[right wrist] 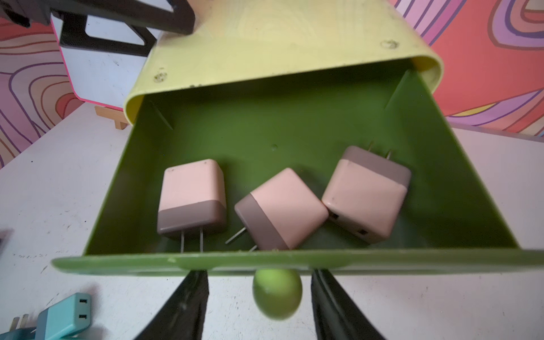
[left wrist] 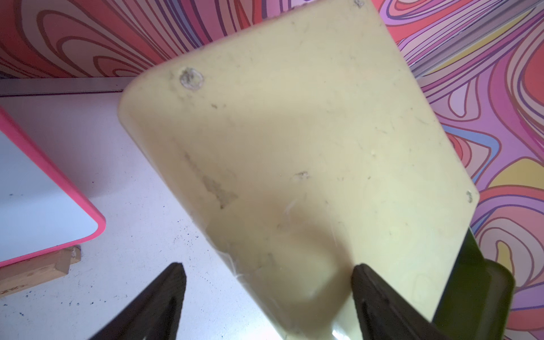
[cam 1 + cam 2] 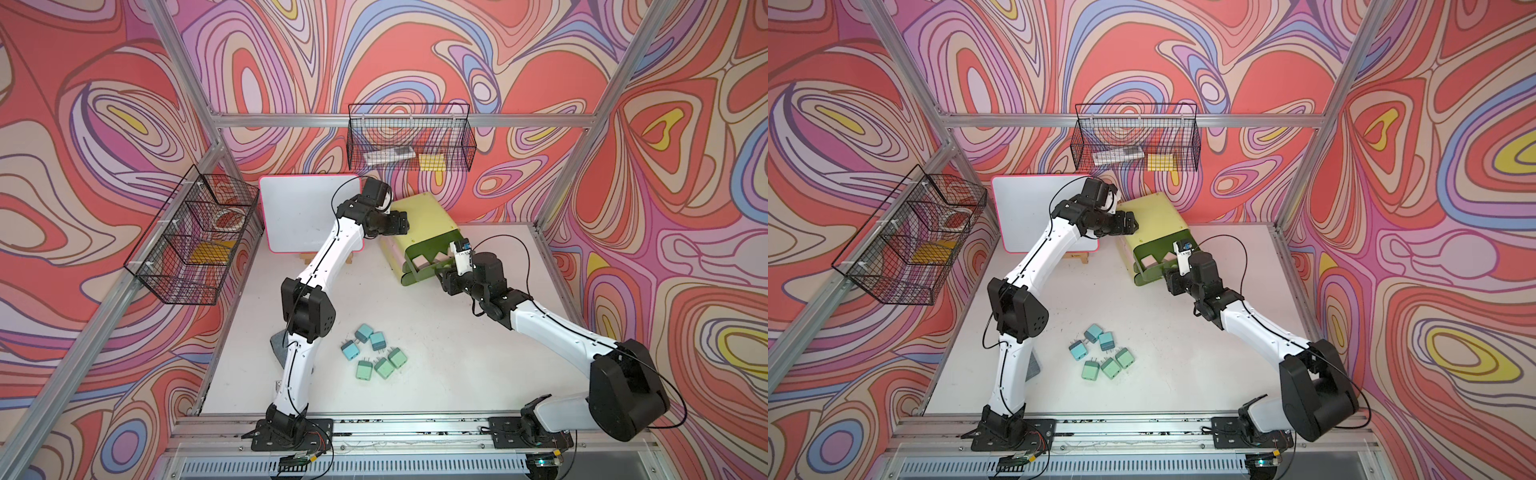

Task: Place the plugs into the drawer by color
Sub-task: Close the drawer in the storage box.

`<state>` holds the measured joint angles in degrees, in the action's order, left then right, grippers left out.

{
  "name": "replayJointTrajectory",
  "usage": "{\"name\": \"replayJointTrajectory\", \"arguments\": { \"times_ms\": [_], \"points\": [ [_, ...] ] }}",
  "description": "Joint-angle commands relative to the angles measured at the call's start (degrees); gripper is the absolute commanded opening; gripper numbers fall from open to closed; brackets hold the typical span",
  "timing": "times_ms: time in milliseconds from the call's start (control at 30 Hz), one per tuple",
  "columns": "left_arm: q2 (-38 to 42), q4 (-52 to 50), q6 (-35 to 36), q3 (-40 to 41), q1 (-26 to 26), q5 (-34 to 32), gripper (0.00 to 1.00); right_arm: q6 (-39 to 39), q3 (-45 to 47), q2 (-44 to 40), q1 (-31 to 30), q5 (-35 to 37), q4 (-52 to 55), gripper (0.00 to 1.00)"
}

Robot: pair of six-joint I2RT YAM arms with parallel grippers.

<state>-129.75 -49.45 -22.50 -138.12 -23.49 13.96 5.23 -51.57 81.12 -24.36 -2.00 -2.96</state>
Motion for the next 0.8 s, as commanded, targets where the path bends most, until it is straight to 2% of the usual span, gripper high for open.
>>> {"name": "replayJointTrajectory", "arguments": {
  "times_ms": [0, 200, 767],
  "points": [
    [2.43, -3.22, 0.62, 1.90, -0.05, 0.68, 0.87, 0.46, -2.29, 1.28, -0.33, 0.15, -4.60, 0.58],
    [4.10, -1.78, 0.53, 5.13, -0.29, 0.64, 0.87, 1.61, -4.49, 5.17, -0.73, 0.36, -7.84, 0.58],
    [5.36, -1.36, 0.28, 6.12, -0.81, 1.27, 0.87, 7.00, -9.69, 17.32, -1.26, 0.33, -22.08, 0.57]
  ]
}}
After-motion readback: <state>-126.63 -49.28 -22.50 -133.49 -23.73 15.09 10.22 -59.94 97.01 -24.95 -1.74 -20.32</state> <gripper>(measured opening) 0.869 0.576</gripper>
